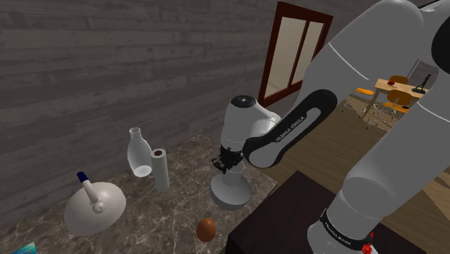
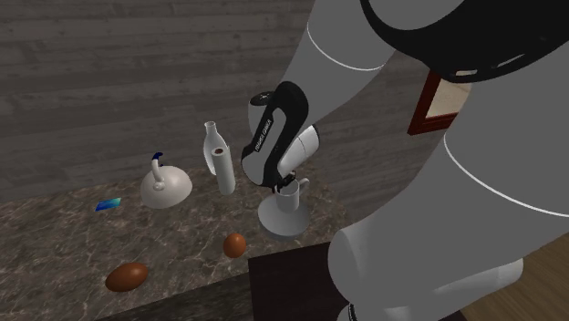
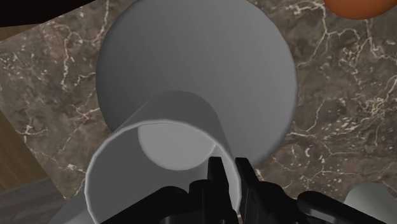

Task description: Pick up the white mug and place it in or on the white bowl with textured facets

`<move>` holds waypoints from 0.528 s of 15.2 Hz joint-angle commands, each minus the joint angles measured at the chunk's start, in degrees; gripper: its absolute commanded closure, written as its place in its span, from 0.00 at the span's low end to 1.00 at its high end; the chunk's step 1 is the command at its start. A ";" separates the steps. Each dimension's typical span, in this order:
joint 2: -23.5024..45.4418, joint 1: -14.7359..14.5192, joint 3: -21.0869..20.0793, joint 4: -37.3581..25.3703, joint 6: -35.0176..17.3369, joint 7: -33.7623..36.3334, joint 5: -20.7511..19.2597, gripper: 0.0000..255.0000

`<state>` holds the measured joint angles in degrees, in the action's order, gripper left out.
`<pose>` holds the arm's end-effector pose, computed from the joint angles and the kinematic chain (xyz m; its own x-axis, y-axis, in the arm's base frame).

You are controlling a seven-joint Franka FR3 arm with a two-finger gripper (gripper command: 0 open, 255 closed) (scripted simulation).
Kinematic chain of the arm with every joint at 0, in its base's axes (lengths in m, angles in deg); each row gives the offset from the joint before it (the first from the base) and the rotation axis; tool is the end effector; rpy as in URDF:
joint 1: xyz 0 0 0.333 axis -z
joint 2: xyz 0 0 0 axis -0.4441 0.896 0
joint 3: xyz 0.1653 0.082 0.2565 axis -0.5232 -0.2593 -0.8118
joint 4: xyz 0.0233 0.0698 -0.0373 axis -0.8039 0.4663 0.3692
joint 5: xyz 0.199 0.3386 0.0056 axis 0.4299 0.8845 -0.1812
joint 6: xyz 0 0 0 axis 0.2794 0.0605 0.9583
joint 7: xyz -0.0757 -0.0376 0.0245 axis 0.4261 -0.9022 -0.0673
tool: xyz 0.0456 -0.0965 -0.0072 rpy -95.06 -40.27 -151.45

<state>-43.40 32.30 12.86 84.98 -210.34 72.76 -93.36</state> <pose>0.3796 0.1451 0.2683 0.9399 -0.2830 0.1912 -0.2942 -0.9552 0.0322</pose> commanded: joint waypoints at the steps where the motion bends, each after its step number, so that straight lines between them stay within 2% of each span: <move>1: 0.00 0.00 0.00 0.00 -0.01 0.01 -0.01 0.00; 6: 0.00 0.00 0.00 0.00 -0.01 0.00 0.00 0.00; 8: -5.22 -2.78 1.15 0.12 4.55 -4.34 6.12 0.00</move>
<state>-46.60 30.52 13.54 84.91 -207.49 70.11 -89.65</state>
